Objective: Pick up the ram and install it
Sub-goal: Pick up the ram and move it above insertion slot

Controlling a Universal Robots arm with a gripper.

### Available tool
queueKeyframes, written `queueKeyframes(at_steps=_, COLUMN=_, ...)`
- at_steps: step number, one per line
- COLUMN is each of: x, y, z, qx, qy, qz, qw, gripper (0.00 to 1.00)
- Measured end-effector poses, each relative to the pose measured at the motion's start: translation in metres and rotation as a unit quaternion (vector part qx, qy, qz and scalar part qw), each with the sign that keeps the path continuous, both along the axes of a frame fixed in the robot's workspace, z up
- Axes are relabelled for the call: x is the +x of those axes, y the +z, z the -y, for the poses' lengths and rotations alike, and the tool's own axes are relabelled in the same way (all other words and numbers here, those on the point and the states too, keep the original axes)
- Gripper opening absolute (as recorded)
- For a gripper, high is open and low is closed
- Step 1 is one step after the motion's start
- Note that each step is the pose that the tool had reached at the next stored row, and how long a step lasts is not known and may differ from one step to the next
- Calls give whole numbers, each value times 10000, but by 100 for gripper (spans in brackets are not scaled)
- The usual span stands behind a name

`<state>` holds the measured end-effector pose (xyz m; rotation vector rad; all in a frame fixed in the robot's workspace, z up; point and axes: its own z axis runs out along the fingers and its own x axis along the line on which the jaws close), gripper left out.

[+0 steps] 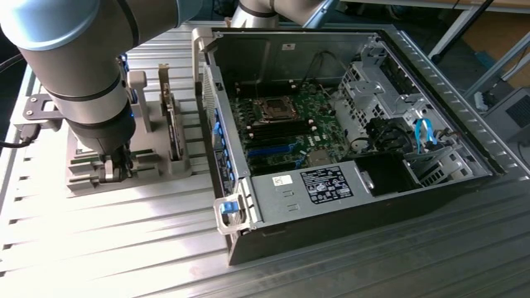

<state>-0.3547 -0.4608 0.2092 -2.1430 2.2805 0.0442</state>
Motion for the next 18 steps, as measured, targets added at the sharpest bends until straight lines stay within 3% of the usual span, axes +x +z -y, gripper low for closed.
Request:
queueKeyframes(at_steps=7, x=0, y=0, z=0, qx=0, qy=0, qz=0, qw=10000, gripper=24)
queueKeyframes(at_steps=10, x=0, y=0, z=0, qx=0, qy=0, qz=0, qw=10000, gripper=13)
queueKeyframes(at_steps=18, x=0, y=0, z=0, qx=0, qy=0, qz=0, qw=10000, gripper=13)
